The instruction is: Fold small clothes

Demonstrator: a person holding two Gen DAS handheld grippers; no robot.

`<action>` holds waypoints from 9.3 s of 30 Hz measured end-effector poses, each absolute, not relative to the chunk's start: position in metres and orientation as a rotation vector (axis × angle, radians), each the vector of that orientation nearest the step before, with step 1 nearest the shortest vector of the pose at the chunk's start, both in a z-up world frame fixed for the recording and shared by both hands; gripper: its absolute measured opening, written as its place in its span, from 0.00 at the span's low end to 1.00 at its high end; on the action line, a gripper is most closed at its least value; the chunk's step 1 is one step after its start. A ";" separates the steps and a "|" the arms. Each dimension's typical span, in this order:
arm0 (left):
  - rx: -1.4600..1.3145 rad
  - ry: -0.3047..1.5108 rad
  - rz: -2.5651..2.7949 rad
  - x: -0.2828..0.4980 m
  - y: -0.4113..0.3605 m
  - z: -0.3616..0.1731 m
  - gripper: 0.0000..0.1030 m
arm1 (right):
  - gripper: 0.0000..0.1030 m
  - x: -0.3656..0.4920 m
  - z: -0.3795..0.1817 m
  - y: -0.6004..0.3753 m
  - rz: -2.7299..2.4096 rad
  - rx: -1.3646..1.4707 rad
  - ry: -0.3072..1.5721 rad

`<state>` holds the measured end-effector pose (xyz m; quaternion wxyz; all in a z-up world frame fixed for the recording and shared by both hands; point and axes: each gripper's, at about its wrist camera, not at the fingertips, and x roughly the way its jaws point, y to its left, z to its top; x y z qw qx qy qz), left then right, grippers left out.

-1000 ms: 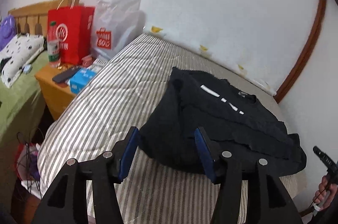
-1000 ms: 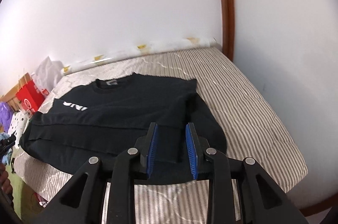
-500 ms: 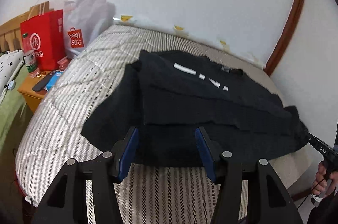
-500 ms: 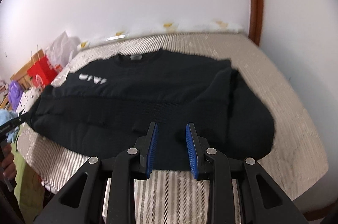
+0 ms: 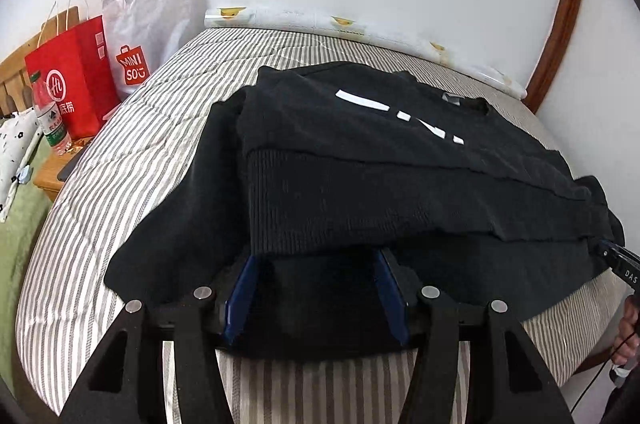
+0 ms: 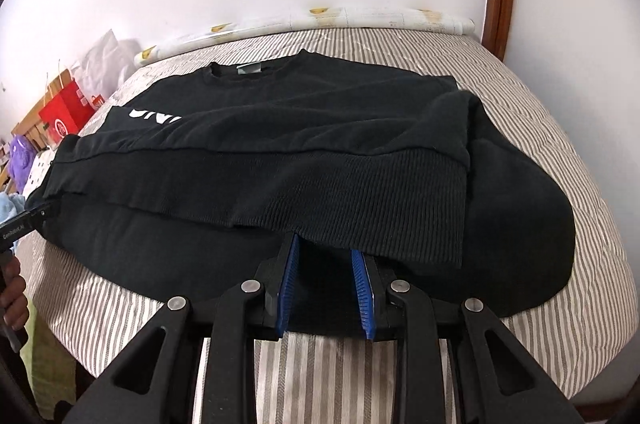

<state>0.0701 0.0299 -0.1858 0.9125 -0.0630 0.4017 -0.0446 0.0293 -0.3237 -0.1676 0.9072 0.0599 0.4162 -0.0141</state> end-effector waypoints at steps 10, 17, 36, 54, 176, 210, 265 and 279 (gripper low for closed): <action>-0.179 0.796 -0.109 0.096 0.032 -0.180 0.55 | 0.26 0.070 -0.168 -0.333 -0.042 0.152 0.860; -0.177 0.798 -0.111 0.126 0.025 -0.174 0.55 | 0.26 0.096 -0.161 -0.348 -0.036 0.195 0.839; -0.185 0.800 -0.085 0.238 0.027 -0.149 0.55 | 0.36 0.203 -0.134 -0.379 -0.073 0.184 0.780; -0.074 0.891 -0.032 0.280 0.031 -0.180 0.52 | 0.55 0.222 -0.159 -0.417 -0.085 0.152 0.867; -0.045 0.698 -0.439 0.086 -0.186 -0.111 0.15 | 0.47 -0.025 -0.119 -0.402 -0.321 0.108 0.805; -0.066 0.778 -0.388 0.048 -0.061 -0.156 0.64 | 0.65 0.018 -0.104 -0.314 0.070 0.310 0.759; 0.072 0.758 -0.552 0.055 -0.173 -0.176 0.27 | 0.58 -0.014 -0.166 -0.466 -0.188 0.503 0.736; -0.115 0.712 -0.426 0.084 -0.081 -0.162 0.18 | 0.16 0.064 -0.151 -0.380 -0.020 0.449 0.733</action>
